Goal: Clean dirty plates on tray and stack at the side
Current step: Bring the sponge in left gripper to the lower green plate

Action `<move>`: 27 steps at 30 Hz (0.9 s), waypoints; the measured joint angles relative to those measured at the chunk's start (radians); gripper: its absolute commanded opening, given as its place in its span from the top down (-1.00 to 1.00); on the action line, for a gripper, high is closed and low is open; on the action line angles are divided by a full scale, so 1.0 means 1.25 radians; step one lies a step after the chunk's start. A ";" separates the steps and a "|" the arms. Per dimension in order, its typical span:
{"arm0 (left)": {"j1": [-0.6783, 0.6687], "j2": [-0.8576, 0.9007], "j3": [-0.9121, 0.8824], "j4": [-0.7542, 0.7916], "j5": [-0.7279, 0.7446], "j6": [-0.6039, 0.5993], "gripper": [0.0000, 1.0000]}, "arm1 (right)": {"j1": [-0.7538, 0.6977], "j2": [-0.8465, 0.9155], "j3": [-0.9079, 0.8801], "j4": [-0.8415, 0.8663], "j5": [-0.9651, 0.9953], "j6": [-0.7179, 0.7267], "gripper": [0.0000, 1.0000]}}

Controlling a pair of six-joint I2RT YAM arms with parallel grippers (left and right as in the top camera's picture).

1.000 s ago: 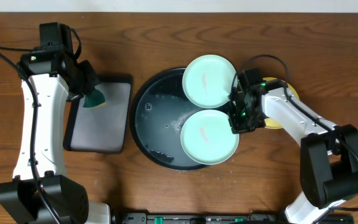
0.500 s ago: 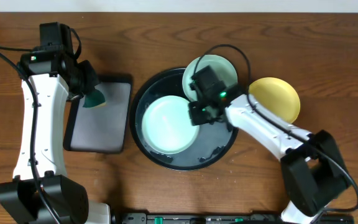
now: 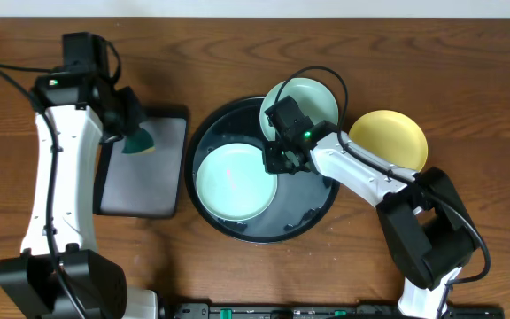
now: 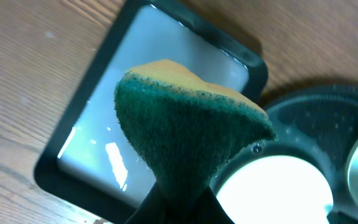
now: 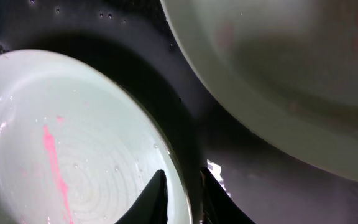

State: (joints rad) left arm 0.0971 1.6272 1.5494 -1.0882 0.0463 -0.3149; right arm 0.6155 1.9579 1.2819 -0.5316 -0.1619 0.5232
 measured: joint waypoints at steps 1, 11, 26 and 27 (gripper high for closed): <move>-0.010 0.001 -0.003 -0.001 0.000 0.000 0.85 | 0.000 0.002 0.000 0.000 0.000 0.000 0.70; -0.132 0.007 -0.041 0.034 0.001 -0.041 0.85 | 0.000 0.031 0.001 -0.009 -0.011 0.010 0.92; -0.224 0.012 -0.181 0.140 0.000 -0.114 0.85 | 0.000 0.034 0.004 -0.016 -0.030 0.015 0.98; -0.237 0.012 -0.204 0.160 0.000 -0.121 0.85 | 0.000 0.034 0.004 -0.016 -0.030 0.015 0.98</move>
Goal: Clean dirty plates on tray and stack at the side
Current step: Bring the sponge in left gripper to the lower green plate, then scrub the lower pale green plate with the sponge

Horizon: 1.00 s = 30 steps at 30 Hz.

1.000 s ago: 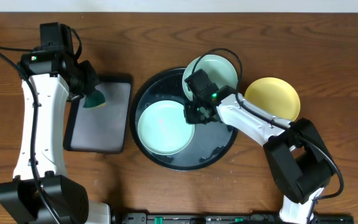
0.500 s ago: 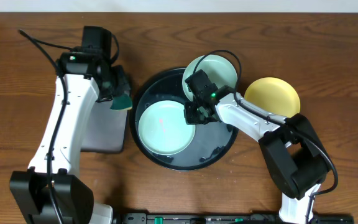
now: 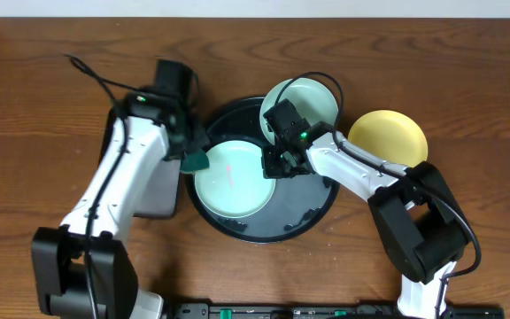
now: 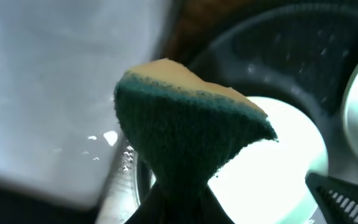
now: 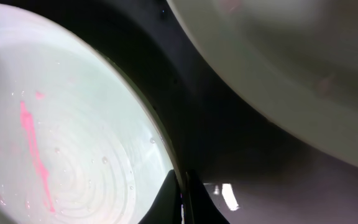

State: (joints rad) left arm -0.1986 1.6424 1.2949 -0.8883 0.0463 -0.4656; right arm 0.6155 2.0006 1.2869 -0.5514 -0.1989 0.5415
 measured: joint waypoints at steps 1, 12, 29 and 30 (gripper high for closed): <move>-0.013 0.000 -0.023 0.025 0.000 -0.004 0.85 | 0.000 0.001 0.001 0.002 -0.001 0.000 0.98; -0.121 0.031 -0.193 0.206 0.003 -0.028 0.85 | 0.000 0.002 0.002 0.007 -0.004 0.000 0.98; -0.120 0.093 -0.203 0.375 0.139 0.081 0.85 | -0.001 0.003 0.002 0.009 -0.008 0.000 0.98; -0.120 0.093 -0.203 0.390 0.122 0.083 0.85 | -0.001 0.003 0.002 0.009 -0.008 0.000 0.98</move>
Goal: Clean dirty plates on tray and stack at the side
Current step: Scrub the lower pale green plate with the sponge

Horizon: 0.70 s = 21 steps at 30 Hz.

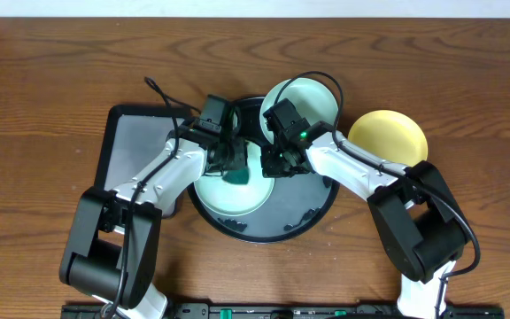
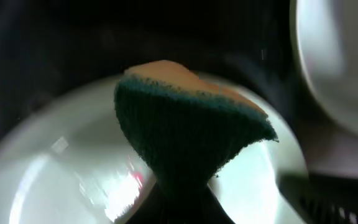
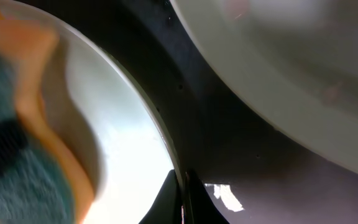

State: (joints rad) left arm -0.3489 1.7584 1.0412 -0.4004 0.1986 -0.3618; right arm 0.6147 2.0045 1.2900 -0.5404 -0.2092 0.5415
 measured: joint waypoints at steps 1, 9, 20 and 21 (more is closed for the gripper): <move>0.000 0.000 0.000 0.010 -0.016 0.001 0.85 | 0.000 0.000 0.000 0.000 0.000 0.000 0.98; 0.000 0.001 0.000 -0.005 -0.213 0.001 0.85 | 0.000 0.001 0.000 0.003 -0.001 0.000 0.98; 0.002 0.002 0.007 -0.202 -0.099 0.086 0.85 | 0.000 0.001 0.002 0.006 -0.001 0.000 0.98; 0.001 0.002 0.007 -0.206 -0.061 0.115 0.85 | 0.000 0.001 0.002 0.006 -0.001 0.000 0.98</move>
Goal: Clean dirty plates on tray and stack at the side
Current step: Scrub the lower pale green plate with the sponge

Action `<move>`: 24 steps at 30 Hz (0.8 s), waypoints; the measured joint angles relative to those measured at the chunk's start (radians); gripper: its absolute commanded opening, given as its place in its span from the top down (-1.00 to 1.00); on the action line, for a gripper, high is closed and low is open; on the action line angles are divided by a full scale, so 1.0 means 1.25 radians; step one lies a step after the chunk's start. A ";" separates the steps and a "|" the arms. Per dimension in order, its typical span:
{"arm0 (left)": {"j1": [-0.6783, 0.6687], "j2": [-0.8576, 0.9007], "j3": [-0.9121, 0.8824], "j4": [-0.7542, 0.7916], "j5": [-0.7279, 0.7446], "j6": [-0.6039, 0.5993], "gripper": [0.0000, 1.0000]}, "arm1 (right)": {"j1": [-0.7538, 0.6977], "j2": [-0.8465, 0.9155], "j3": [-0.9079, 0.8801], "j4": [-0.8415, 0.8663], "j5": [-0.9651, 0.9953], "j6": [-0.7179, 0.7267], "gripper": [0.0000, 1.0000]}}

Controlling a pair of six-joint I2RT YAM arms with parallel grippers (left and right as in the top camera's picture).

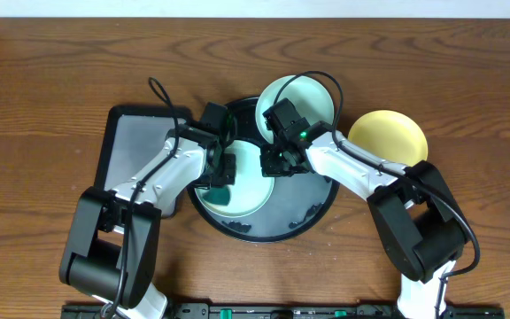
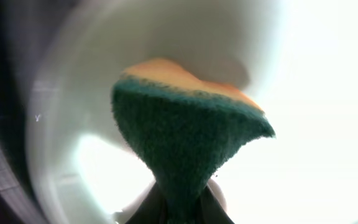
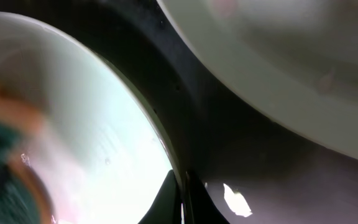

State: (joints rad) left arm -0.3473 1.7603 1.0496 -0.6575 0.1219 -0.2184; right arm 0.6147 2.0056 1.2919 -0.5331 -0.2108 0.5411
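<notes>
A pale green plate [image 1: 242, 182] lies in the round black tray [image 1: 290, 221]. My left gripper [image 2: 179, 208] is shut on a green and yellow sponge [image 2: 188, 134], which presses on the plate's left part [image 1: 218, 192]. My right gripper [image 3: 183, 196] is shut on that plate's right rim [image 3: 166, 149]. A second pale green plate [image 1: 312, 96] leans on the tray's far rim and fills the upper right of the right wrist view [image 3: 278, 68]. A yellow plate [image 1: 390, 137] sits on the table right of the tray.
A flat grey rectangular tray [image 1: 135, 151] lies left of the round tray, partly under my left arm. The wooden table [image 1: 42, 106] spreads around both trays.
The sponge in my left gripper has moved from the plate's upper middle to its lower left. My right gripper still pinches the rim. The pink streak no longer shows.
First my left gripper held the sponge over the grey tray while my right stood open at the plate's rim. Then the right was shut on the rim, the sponge at the plate's left edge. The sponge then lay on the pink-streaked plate, and now lower left.
</notes>
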 measured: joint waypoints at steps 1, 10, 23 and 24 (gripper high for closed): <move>0.000 0.000 0.000 0.000 0.036 0.031 0.85 | 0.000 0.000 0.000 0.000 0.000 0.000 0.98; 0.000 0.004 -0.005 0.107 0.128 0.142 0.85 | 0.000 0.000 0.000 -0.001 0.000 0.000 0.98; 0.008 0.005 -0.006 0.201 -0.168 -0.058 0.85 | 0.000 0.000 0.000 0.000 0.000 0.000 0.98; 0.008 0.005 -0.006 0.193 -0.179 -0.074 0.85 | 0.000 0.000 0.000 0.000 0.000 0.000 0.98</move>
State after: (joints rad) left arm -0.3374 1.7664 1.0420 -0.4160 -0.1017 -0.3107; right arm 0.6147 2.0060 1.2922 -0.5331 -0.2108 0.5411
